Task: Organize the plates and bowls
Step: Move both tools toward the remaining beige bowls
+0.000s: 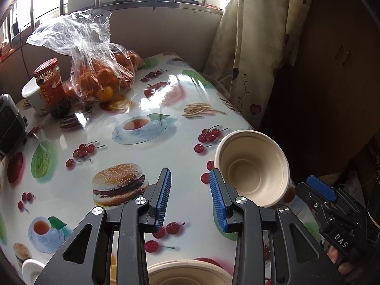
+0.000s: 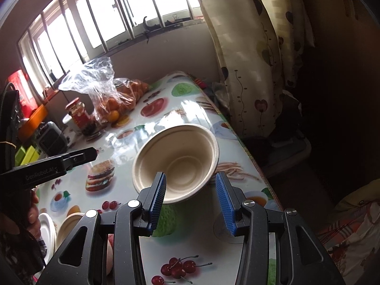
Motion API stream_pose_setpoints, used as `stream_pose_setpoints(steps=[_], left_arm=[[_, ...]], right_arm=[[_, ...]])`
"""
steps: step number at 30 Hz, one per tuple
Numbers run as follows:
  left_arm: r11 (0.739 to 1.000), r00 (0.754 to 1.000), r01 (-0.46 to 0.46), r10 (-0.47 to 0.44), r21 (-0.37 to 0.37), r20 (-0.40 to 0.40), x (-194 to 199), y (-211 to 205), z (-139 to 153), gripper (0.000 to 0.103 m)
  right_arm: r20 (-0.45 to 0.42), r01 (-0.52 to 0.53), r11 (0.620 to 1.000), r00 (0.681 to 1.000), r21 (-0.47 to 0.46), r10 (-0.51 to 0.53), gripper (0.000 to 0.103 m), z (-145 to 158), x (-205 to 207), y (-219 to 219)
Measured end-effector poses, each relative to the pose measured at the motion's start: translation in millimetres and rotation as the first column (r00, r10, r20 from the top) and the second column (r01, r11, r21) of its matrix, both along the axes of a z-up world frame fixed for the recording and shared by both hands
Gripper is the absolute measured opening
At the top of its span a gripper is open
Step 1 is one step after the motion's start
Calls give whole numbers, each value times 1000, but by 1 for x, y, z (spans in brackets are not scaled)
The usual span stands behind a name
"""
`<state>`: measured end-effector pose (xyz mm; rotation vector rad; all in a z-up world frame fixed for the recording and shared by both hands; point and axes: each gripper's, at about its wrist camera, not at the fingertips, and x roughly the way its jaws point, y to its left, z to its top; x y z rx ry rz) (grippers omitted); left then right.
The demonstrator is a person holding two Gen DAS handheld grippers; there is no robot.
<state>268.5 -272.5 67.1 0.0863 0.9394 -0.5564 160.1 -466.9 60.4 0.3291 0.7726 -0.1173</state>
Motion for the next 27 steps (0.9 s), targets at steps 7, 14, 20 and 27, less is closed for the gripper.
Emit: stream_pose_setpoints(steps=[7,14,20,27], left_arm=[[1000,1000,19,-18,6,-22,13,-15,-7,35],[1000,999,26,-25,14,-38,25,-27,-15,35],[999,995,52,-51,2,-84,31,-38,-23,35],[998,992,58,-58,-3,-116,35,-43,-29,35]], right_arm=[[-10,22,1000,1000,2,-22,43,-7,10,-10],[-19,31,999,999,14,-31,42,-16,19,-16],[-31,39,999,999,28,-38,33,-23,24,-21],[-40,41,999,998,37,-39,26,-27,27,-22]])
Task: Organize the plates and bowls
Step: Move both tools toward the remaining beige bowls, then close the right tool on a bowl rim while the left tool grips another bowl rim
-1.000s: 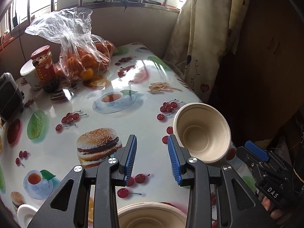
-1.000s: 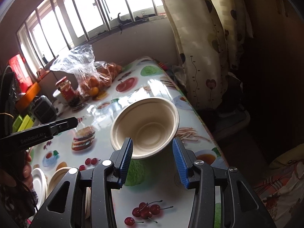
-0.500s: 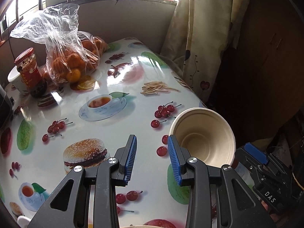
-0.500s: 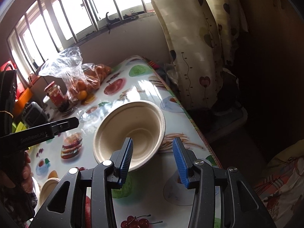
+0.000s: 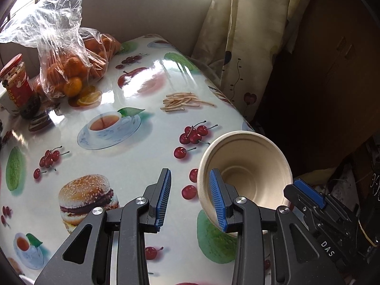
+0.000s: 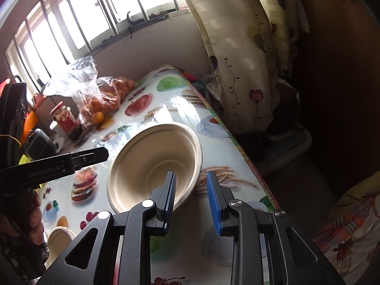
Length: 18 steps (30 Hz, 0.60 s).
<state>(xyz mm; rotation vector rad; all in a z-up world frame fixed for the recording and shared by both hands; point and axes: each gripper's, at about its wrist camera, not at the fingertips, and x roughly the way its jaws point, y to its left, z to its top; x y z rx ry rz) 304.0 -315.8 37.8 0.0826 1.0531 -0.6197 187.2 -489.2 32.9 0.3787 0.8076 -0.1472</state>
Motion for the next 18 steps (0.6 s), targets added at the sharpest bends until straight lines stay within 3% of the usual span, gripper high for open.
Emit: stream_pose_setpoints(steps=[7,18], left_arm=[[1000,1000,9,-9,-6,-26,2,-4,-5,35],[1000,998,15,-15,-1,-63,4,-9,-14,14]], right_arm=[[-4,1,1000,1000,3,-1,23,-2,1,-2],[-5,0,1000,1000,3,0,19,-2,2,-1]])
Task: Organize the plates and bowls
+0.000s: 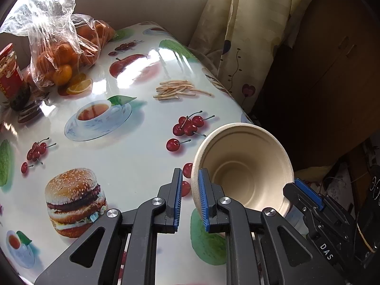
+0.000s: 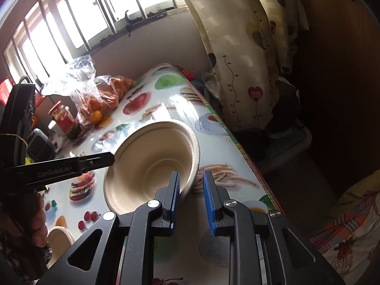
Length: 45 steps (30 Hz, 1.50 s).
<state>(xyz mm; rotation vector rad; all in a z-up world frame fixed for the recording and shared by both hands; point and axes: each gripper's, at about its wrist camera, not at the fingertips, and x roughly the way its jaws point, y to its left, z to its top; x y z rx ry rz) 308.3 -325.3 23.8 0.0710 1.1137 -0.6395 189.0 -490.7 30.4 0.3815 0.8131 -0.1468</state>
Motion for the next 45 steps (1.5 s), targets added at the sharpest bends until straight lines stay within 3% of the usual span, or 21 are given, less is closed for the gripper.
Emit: stream_pose_setpoints(steps=[12,45], left_arm=[[1000,1000,10,-10,-8,-14,1,-3,-5,8],[999,1000,4,-4,-33,10,-8,3,6,7]], right_arm=[[0,-4,1000,1000,0,4,17,-2,0,0],[11,-1,1000,1000,-4,1,14,2,-6,3]])
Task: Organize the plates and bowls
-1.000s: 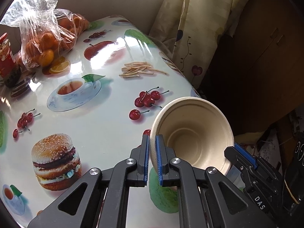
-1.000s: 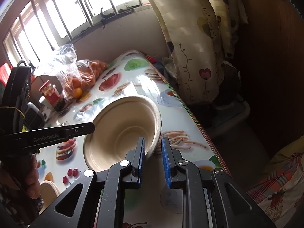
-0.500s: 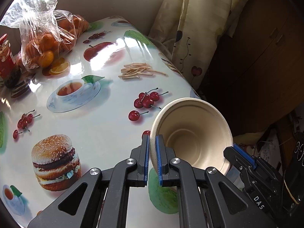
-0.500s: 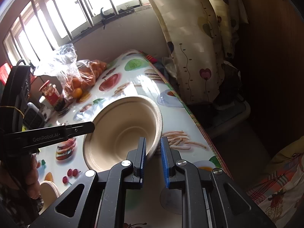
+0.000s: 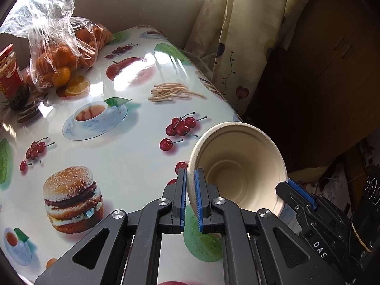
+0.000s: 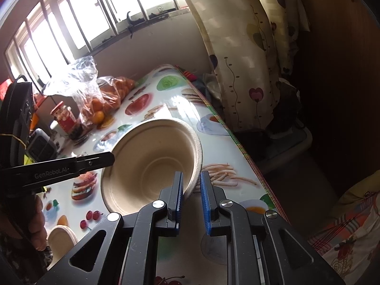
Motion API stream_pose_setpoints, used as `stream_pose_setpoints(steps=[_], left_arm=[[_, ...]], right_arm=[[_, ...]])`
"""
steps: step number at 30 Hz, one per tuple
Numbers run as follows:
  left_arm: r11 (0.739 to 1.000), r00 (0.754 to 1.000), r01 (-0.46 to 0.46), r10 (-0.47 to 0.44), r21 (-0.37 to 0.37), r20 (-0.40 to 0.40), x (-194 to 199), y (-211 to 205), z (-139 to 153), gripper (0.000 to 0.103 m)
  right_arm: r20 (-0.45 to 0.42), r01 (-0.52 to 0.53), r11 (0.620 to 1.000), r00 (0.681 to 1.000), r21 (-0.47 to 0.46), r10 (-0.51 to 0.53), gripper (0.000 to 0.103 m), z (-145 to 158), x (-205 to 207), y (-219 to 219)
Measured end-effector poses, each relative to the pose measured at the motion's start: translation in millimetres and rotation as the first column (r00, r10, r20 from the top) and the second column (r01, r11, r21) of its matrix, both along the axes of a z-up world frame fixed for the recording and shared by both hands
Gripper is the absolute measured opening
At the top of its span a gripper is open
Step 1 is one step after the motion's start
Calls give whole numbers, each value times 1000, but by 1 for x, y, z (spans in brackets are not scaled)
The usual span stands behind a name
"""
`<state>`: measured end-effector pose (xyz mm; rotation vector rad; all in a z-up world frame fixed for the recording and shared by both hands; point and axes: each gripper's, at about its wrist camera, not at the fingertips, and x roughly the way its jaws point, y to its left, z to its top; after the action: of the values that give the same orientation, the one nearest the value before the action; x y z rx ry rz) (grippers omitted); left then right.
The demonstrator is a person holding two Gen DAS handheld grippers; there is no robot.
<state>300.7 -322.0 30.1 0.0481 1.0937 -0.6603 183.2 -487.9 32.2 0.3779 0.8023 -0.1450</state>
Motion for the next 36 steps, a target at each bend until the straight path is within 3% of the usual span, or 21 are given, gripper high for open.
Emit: stream_pose_setpoints(steps=[36], left_arm=[[998,997,-25,29,-63,70,-43,46,43,7]], right_arm=[[80,-48,999,996,-25,50,14,42,-43,39]])
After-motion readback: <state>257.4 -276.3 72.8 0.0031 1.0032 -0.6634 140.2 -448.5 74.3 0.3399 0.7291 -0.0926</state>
